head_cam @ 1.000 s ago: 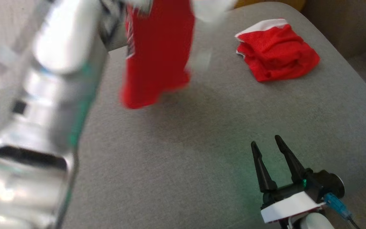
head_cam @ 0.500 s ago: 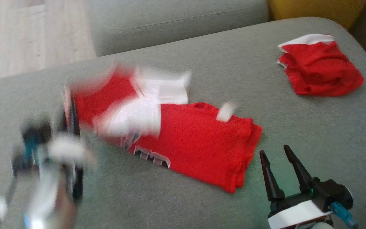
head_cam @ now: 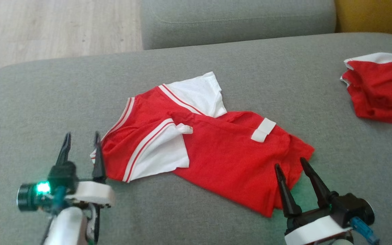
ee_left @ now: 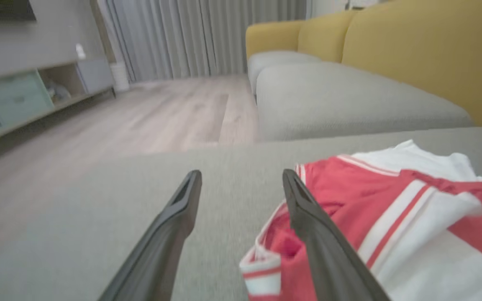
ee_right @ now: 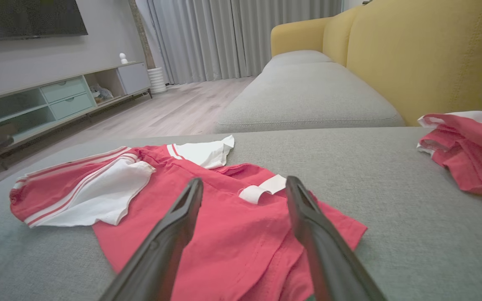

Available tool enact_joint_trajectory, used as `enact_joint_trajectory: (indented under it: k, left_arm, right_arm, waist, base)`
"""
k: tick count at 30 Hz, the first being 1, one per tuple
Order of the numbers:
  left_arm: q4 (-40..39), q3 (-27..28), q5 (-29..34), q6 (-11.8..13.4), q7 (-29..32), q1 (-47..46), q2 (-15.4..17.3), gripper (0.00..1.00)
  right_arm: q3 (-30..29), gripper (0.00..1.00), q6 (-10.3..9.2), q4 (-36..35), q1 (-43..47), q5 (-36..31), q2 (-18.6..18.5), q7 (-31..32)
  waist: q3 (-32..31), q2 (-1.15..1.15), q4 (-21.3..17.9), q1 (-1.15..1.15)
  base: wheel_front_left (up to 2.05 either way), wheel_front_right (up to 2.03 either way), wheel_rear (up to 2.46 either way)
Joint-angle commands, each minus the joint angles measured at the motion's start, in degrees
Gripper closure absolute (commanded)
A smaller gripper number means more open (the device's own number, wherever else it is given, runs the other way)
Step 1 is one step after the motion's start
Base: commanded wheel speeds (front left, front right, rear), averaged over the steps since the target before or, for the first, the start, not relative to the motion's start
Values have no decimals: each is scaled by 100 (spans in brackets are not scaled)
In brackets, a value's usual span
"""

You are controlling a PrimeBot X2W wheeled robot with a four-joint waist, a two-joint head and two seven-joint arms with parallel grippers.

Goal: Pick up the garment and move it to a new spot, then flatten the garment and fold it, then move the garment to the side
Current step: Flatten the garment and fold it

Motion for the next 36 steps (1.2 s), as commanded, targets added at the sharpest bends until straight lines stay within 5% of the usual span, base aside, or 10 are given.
enact_joint_trajectory:
  k: [1, 6, 13, 36]
  left_arm:
    - [-641, 63, 399, 195, -69, -8, 138, 0]
    - [-1364, -617, 1161, 257, -71, 461, 2, 0]
    - [-678, -1509, 1715, -28, -71, 240, -126, 0]
    - [1168, -2052, 1870, -59, -31, -874, -384, 0]
  right_arm:
    - [153, 0, -5, -165, -106, -40, -30, -22]
    - [180, 0, -5, -140, -117, -73, -30, -22]
    - [224, 0, -5, -120, -197, -139, -30, -22]
    - [131, 0, -5, -174, -393, -86, -30, -22]
  waist:
    - [-40, 0, 67, 0]
    - [-68, 0, 62, 0]
    - [89, 0, -282, 0]
    - [529, 0, -642, 0]
  base:
    - [0, 0, 0]
    - [0, 0, 0]
    - [0, 0, 0]
    - [0, 0, 0]
